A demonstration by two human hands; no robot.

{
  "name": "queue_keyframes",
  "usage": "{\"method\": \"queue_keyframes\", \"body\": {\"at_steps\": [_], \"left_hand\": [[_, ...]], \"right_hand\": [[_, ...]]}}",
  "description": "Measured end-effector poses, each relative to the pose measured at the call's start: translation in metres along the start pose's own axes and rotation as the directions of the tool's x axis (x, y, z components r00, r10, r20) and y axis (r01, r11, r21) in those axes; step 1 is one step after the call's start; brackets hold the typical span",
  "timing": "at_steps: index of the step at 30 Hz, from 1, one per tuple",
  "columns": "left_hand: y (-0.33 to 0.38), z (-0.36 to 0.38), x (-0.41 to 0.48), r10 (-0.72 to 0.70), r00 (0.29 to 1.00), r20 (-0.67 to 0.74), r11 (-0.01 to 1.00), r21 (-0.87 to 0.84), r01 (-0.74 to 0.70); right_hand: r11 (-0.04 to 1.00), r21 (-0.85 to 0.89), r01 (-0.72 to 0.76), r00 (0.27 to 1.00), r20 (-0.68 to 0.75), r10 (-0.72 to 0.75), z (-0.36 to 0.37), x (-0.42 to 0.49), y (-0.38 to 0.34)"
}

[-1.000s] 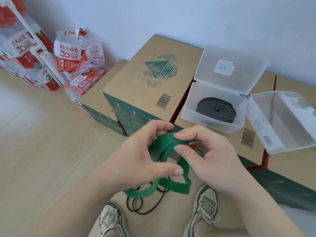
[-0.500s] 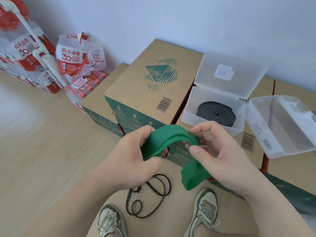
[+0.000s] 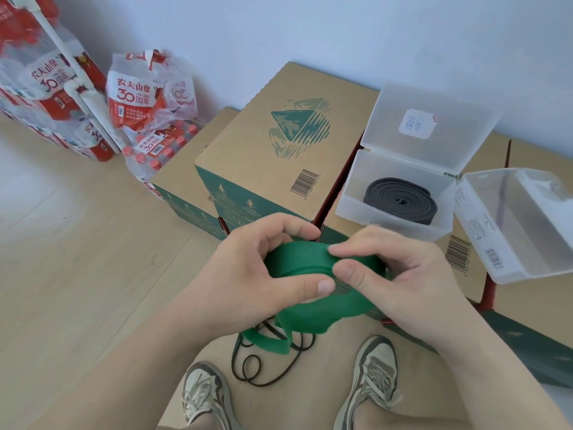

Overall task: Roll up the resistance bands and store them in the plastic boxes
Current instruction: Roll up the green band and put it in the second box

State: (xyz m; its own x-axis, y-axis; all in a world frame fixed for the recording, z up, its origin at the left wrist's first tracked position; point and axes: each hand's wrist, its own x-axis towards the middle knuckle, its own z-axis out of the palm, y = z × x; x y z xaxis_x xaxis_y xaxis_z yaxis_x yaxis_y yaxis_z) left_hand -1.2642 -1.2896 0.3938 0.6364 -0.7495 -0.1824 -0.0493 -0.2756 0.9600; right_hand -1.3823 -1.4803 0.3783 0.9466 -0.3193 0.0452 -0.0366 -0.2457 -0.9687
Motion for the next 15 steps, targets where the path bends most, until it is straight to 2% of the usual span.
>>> {"method": "queue_keyframes", "body": {"at_steps": [3,5,9,13,15], "left_hand": [[-0.004,0.001,0.0,-0.012,0.999,-0.035,1.0,-0.023,0.012],[-0.006,0.003,0.0,0.012,0.999,-0.042,1.0,0.011,-0.011],[-0.004,0.012,0.001,0.082,0.996,-0.029,0.993,0.083,-0.08],[-0.007,0.017,0.001,0.086,0.995,-0.051,0.995,0.059,-0.083],[-0.01,0.013,0.003,0.008,1.0,0.028,0.992,0.122,-0.011]], "right_hand": [[0.995,-0.058,-0.085,0.994,0.069,0.089,-0.002,-0.001,0.003],[0.993,-0.036,-0.112,0.986,0.121,0.116,-0.001,-0.002,0.002],[0.998,-0.044,-0.054,0.988,0.144,0.06,0.003,-0.004,-0.001],[0.998,-0.049,0.043,0.998,0.058,-0.04,0.008,-0.005,0.0],[0.996,-0.059,0.061,0.998,-0.028,-0.063,0.011,-0.004,0.001]]}}
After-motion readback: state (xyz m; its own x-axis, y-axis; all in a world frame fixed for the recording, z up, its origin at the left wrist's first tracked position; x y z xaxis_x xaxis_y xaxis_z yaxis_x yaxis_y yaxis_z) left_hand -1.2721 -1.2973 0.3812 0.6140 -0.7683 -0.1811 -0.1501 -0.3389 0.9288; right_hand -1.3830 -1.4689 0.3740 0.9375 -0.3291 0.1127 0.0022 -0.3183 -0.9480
